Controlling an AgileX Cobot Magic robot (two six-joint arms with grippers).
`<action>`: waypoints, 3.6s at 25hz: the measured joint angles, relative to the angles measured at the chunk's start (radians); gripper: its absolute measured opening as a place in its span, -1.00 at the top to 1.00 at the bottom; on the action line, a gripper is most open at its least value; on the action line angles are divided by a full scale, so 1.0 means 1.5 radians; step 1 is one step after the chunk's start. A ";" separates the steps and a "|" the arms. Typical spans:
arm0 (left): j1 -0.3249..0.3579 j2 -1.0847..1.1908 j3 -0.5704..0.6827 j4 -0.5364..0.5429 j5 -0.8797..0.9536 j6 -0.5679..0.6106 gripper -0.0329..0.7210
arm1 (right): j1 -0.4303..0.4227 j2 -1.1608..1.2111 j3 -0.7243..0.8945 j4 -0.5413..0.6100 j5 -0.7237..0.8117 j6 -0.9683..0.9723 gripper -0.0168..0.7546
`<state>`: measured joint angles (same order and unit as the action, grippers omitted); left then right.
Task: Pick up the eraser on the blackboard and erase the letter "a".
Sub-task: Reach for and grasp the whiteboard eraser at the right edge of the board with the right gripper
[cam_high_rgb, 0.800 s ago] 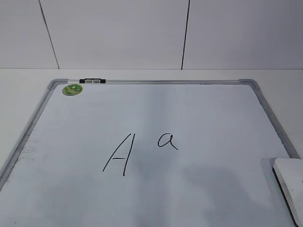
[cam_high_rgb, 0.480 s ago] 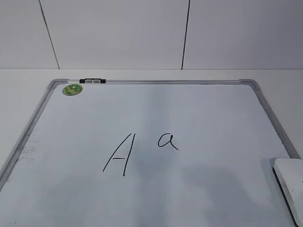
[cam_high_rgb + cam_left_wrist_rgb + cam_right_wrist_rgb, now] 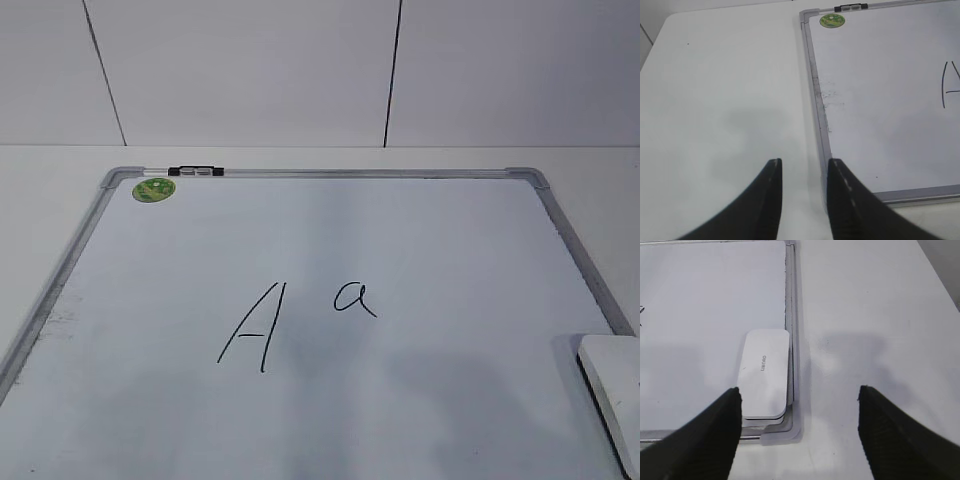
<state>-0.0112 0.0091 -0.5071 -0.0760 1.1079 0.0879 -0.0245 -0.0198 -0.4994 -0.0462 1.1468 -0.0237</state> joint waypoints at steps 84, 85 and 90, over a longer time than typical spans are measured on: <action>0.000 0.000 0.000 -0.001 0.000 0.000 0.29 | 0.066 0.749 -0.172 0.063 -0.007 0.070 -0.54; 0.000 0.000 0.000 -0.001 0.000 0.000 0.29 | 0.066 0.753 -0.172 0.059 -0.007 0.071 -0.54; 0.000 0.000 0.000 -0.001 0.000 0.000 0.29 | 0.066 0.784 -0.172 0.057 -0.010 0.071 -0.60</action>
<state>-0.0112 0.0091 -0.5071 -0.0775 1.1079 0.0879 0.0745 1.1565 -0.7580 0.0389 1.1321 0.0830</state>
